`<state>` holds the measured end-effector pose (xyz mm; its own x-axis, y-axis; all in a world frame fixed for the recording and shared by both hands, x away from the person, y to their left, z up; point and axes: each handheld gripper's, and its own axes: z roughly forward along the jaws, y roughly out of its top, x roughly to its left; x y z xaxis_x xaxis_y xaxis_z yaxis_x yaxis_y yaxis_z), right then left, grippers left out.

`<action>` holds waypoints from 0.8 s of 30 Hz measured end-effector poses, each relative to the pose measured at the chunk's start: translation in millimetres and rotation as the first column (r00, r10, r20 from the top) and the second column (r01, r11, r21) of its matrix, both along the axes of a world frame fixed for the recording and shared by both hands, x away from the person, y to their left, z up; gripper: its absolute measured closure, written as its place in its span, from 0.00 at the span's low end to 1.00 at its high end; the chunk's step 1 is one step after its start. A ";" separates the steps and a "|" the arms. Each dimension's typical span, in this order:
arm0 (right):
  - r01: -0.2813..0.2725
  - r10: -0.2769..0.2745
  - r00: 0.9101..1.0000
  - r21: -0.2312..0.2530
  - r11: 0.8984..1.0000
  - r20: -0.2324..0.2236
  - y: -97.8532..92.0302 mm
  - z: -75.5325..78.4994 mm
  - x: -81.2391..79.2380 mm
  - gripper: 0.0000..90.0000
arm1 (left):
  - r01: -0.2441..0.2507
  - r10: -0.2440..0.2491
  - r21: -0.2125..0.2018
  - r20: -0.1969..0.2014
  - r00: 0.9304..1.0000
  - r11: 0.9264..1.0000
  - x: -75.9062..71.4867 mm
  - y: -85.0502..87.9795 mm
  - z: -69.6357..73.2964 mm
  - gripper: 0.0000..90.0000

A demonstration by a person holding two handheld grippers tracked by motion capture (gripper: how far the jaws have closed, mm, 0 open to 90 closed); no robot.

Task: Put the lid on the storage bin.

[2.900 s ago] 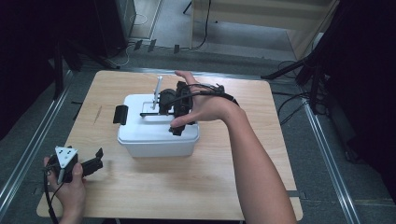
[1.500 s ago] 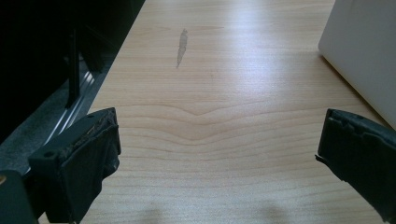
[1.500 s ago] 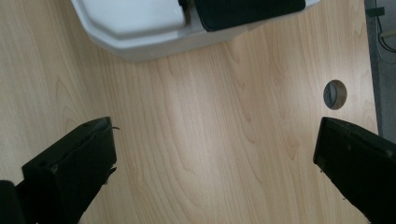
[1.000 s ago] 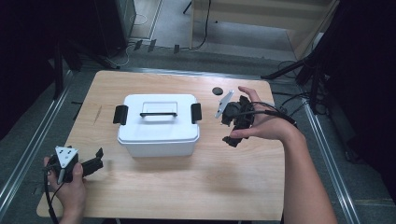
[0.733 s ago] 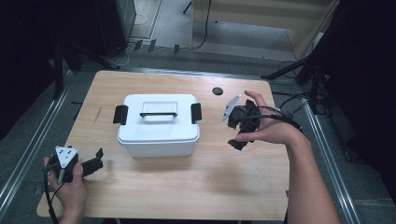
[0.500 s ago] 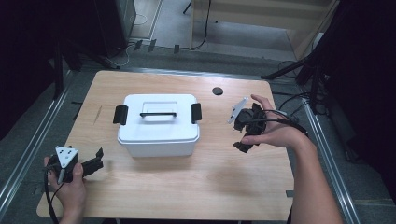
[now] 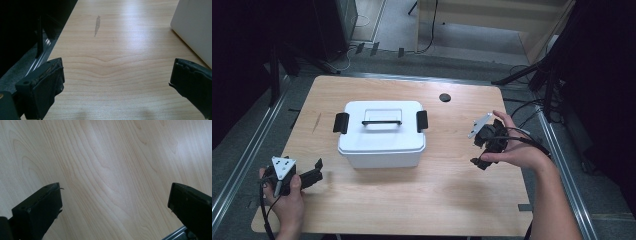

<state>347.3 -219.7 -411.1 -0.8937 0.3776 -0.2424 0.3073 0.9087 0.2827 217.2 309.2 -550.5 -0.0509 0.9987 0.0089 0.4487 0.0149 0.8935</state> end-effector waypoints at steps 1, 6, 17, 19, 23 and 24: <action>0.000 0.000 1.000 0.000 1.000 0.000 0.0 0.0 0.0 0.00 | 0.000 0.000 0.000 0.000 1.000 1.000 0.0 0.0 0.0 0.00; 0.029 -0.029 1.000 0.020 0.999 -0.003 -13.7 -11.0 -4.7 0.00 | -0.003 0.003 -0.001 0.000 1.000 1.000 -0.2 0.0 0.1 0.00; 0.104 -0.106 0.994 0.093 0.990 0.018 -43.0 -36.2 -19.5 0.00 | 0.000 0.000 0.005 -0.001 1.000 1.000 -0.2 -0.2 0.1 0.00; 0.114 -0.116 0.993 0.098 0.989 0.015 -47.6 -40.7 -22.4 0.00 | 0.000 0.000 0.005 -0.002 1.000 1.000 -0.2 -0.3 0.1 0.00; 0.130 -0.133 0.991 0.112 0.985 0.012 -53.3 -47.5 -26.0 0.00 | -0.001 0.001 0.006 -0.002 1.000 1.000 -0.3 -0.4 0.1 0.00; 0.146 -0.149 0.989 0.124 0.981 0.009 -57.3 -51.7 -28.8 0.00 | 0.000 0.000 0.006 -0.002 1.000 1.000 -0.2 -0.4 0.1 0.00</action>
